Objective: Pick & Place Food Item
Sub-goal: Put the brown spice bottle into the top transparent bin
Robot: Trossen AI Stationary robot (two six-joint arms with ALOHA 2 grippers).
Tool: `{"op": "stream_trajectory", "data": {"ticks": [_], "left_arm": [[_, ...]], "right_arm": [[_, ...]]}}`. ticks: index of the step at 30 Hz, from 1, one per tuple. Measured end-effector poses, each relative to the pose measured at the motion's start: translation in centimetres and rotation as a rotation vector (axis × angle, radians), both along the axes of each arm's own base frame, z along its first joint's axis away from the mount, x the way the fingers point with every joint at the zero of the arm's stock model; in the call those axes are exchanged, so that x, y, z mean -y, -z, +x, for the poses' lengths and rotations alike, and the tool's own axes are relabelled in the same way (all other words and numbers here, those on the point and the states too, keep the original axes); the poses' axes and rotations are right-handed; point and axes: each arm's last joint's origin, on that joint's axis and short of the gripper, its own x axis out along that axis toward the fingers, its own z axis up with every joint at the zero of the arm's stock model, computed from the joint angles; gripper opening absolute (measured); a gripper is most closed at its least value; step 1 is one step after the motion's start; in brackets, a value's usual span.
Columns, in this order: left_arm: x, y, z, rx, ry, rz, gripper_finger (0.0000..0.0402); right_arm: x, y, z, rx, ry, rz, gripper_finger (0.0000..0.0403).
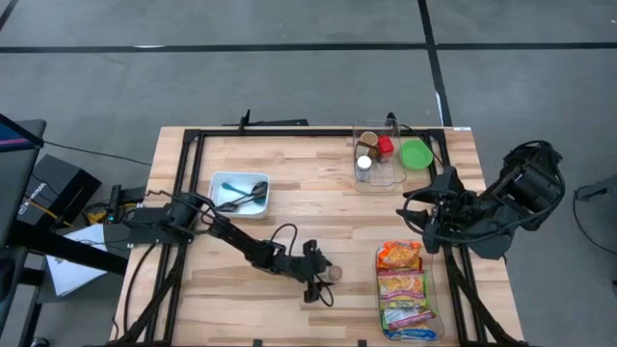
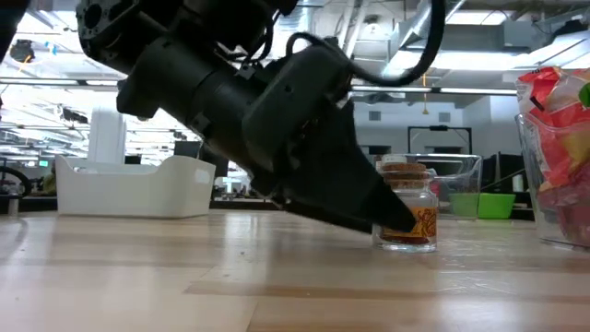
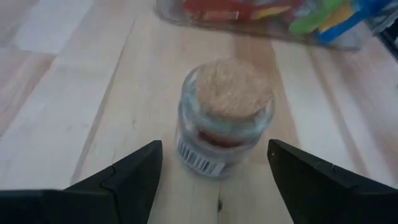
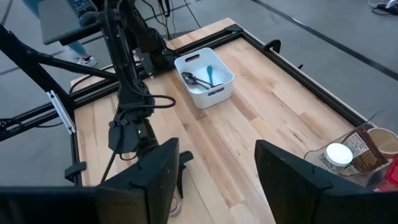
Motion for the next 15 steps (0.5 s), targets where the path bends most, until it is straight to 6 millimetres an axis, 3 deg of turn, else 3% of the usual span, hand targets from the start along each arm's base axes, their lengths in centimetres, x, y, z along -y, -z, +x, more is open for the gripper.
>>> {"op": "stream_trajectory", "data": {"ticks": [9, 15], "left_arm": [[-0.01, 1.18, 0.62, 0.03, -0.02, 0.003, 0.0277], [-0.61, 1.25, 0.84, 0.027, -0.011, 0.008, 0.0209]], "right_arm": [[0.05, 0.03, -0.02, -0.005, 0.001, -0.005, 0.0205], [0.08, 0.05, -0.03, -0.008, 0.002, -0.008, 0.0205]]}}
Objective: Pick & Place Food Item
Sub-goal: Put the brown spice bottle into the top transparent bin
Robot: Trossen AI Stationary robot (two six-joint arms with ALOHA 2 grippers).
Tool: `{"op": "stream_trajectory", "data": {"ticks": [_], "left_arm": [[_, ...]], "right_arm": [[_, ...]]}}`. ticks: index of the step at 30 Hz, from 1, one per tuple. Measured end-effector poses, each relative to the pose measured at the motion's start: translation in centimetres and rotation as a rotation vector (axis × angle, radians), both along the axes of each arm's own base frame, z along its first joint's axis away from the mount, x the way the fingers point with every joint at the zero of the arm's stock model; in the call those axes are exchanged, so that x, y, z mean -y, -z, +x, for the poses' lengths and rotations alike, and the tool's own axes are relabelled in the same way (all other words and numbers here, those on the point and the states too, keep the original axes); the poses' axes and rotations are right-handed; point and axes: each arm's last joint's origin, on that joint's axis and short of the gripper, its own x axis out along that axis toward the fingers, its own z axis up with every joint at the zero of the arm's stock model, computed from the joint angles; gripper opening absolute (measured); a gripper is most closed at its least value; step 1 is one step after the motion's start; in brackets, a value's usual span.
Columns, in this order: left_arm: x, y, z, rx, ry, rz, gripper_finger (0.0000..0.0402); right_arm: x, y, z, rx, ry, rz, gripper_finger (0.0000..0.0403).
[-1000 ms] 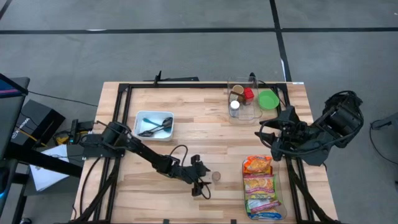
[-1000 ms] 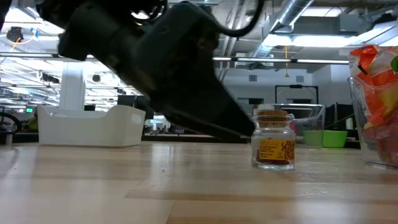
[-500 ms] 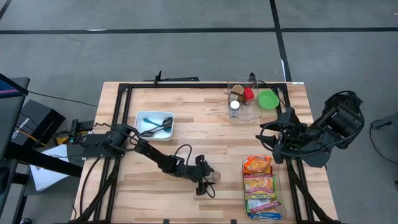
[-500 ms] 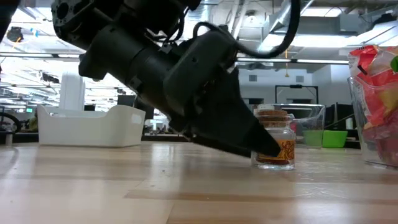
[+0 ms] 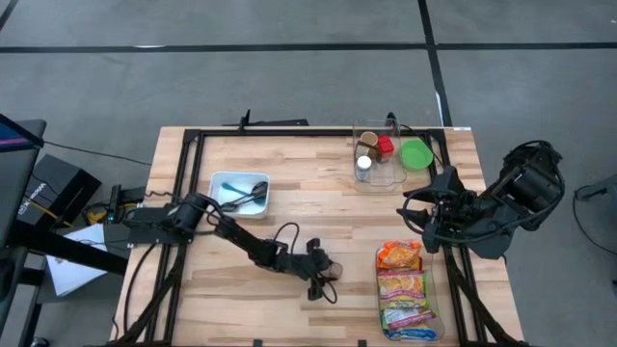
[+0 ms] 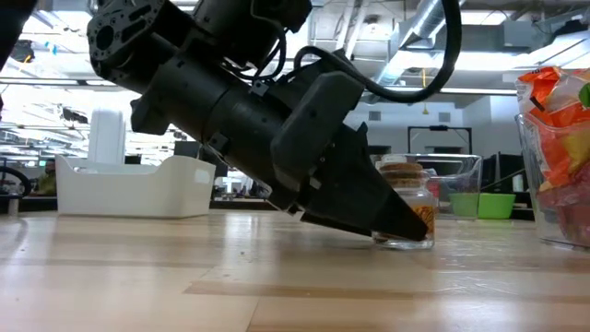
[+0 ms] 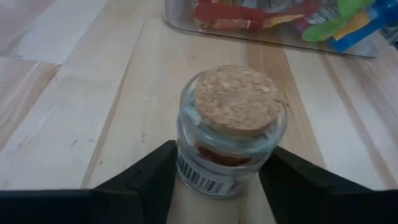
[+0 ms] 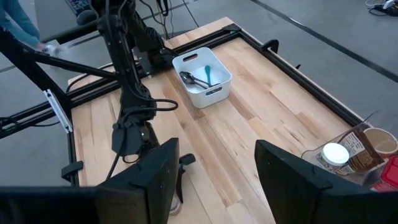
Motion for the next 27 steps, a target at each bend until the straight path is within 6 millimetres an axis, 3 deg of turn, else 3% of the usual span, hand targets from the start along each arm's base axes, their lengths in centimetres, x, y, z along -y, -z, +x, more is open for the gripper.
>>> {"op": "stream_trajectory", "data": {"ticks": [3, 11, 20, 27], "left_arm": [[0.0, 0.0, 0.0, -0.002, 0.029, -0.019, 0.0178], [-0.2, -1.7, -0.1, -0.005, 0.065, -0.046, 0.0178], [-2.4, -10.7, -1.3, 0.066, 0.075, 0.046, 0.0178], [-5.0, -15.8, -3.6, 0.052, 0.022, 0.14, 0.0178]], "right_arm": [[0.0, 0.0, 0.0, 0.0, 0.0, 0.0, 0.0205], [0.1, 0.2, -0.1, -0.041, -0.022, -0.002, 0.0205], [-1.9, 1.5, 1.5, -0.179, -0.154, -0.083, 0.0205], [-3.4, 2.4, 5.5, -0.162, -0.216, -0.165, 0.0205]]}}
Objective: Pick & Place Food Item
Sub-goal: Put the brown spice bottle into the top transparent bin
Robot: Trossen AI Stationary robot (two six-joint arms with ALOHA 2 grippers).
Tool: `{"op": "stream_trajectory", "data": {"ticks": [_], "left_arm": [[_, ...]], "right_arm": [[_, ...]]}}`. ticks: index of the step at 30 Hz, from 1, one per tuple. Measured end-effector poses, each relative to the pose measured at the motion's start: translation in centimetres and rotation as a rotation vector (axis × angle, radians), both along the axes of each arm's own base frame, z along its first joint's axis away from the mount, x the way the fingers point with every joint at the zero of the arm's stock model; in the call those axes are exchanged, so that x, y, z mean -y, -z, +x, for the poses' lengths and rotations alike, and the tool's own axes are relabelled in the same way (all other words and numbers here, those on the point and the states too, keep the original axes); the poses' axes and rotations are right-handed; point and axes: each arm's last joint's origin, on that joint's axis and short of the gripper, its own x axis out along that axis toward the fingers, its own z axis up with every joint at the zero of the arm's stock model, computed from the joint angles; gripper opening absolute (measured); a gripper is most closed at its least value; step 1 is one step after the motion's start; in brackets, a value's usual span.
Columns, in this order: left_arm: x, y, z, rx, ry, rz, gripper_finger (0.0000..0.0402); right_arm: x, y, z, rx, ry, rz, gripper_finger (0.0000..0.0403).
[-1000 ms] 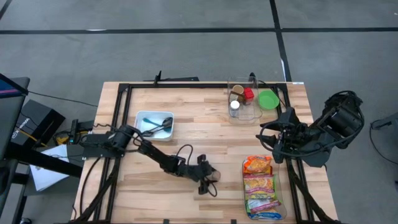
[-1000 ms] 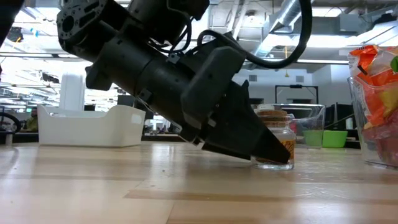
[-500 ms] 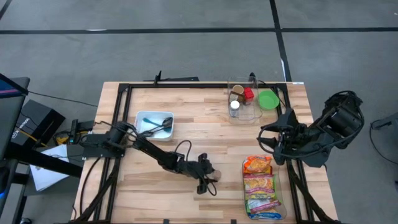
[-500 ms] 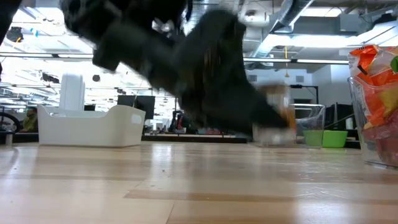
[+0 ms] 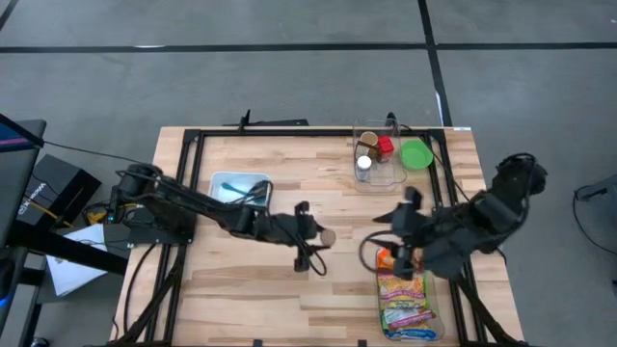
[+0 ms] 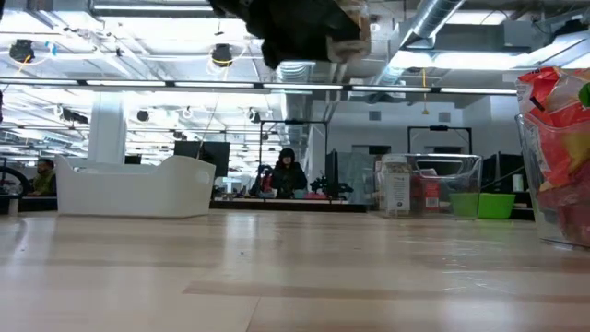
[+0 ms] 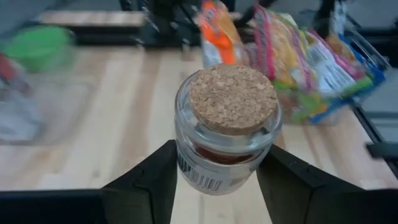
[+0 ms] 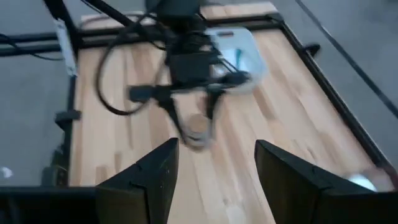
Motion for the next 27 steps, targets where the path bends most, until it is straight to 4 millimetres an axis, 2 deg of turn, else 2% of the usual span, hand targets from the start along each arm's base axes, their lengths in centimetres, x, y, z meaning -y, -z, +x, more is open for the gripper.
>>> {"op": "stream_trajectory", "data": {"ticks": [7, 13, 20, 27], "left_arm": [[-0.6, -2.2, -1.0, 0.047, -0.031, 0.019, 0.0178], [-0.5, -2.4, -1.3, 0.039, -0.046, 0.032, 0.0178], [-0.6, -2.6, -1.3, 0.05, -0.046, 0.036, 0.0178], [-0.7, -4.1, -2.0, 0.099, -0.04, 0.039, 0.0178]], "right_arm": [[1.5, 0.4, 6.0, 0.019, -0.133, 0.025, 0.0214], [3.7, 1.6, 9.3, -0.033, -0.181, 0.026, 0.0234], [4.2, 3.6, 11.6, -0.123, -0.255, 0.006, 0.0245], [5.3, 4.5, 12.3, -0.186, -0.251, -0.015, 0.0245]]}}
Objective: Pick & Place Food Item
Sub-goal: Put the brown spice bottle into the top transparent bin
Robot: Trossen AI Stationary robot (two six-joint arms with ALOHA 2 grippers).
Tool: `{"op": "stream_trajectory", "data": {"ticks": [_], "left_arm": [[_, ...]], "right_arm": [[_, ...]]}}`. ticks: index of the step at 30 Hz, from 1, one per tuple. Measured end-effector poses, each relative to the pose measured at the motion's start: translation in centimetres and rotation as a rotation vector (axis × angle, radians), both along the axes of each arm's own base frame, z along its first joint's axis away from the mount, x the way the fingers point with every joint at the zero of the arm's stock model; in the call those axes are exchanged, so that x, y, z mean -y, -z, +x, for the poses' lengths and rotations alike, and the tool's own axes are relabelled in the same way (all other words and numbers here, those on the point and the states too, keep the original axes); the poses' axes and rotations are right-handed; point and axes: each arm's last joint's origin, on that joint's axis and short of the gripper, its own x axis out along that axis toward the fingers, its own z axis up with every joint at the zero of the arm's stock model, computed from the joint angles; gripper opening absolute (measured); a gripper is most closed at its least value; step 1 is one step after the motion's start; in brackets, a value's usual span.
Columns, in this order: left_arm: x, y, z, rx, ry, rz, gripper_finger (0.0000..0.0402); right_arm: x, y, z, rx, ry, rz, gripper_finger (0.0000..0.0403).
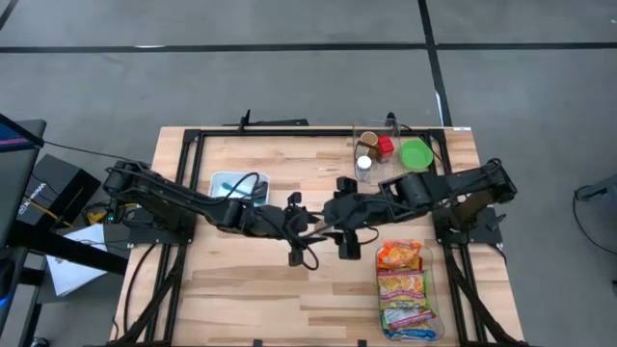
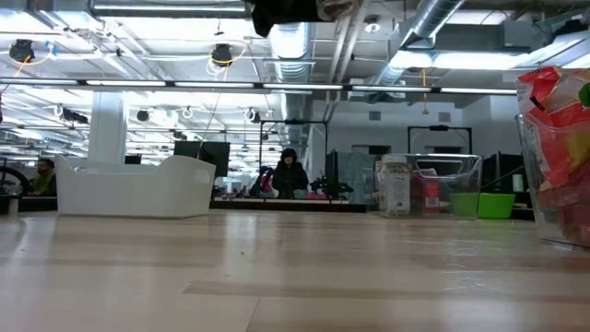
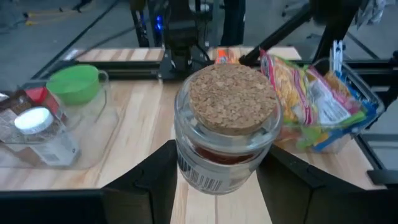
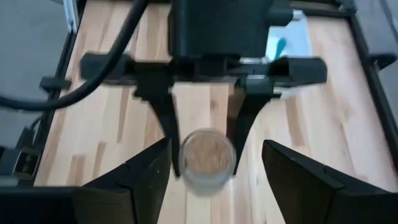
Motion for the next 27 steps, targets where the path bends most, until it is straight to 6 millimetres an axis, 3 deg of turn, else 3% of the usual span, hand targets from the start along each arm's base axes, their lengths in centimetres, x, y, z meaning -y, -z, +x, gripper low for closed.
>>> {"op": "stream_trajectory", "data": {"ticks": [6, 16, 27], "left_arm": [[-0.3, -1.5, -0.8, 0.044, -0.014, 0.02, 0.0178], [-0.5, -1.5, -0.7, 0.051, -0.027, 0.015, 0.0178], [-0.7, -1.6, -0.6, 0.061, -0.039, 0.009, 0.0178]], "right_arm": [[0.9, -0.1, 0.6, 0.025, -0.008, 0.001, 0.0245], [1.7, -0.3, 1.1, 0.043, -0.052, 0.02, 0.0245], [1.8, 1.7, 1.7, 0.009, -0.075, 0.02, 0.0245]]}}
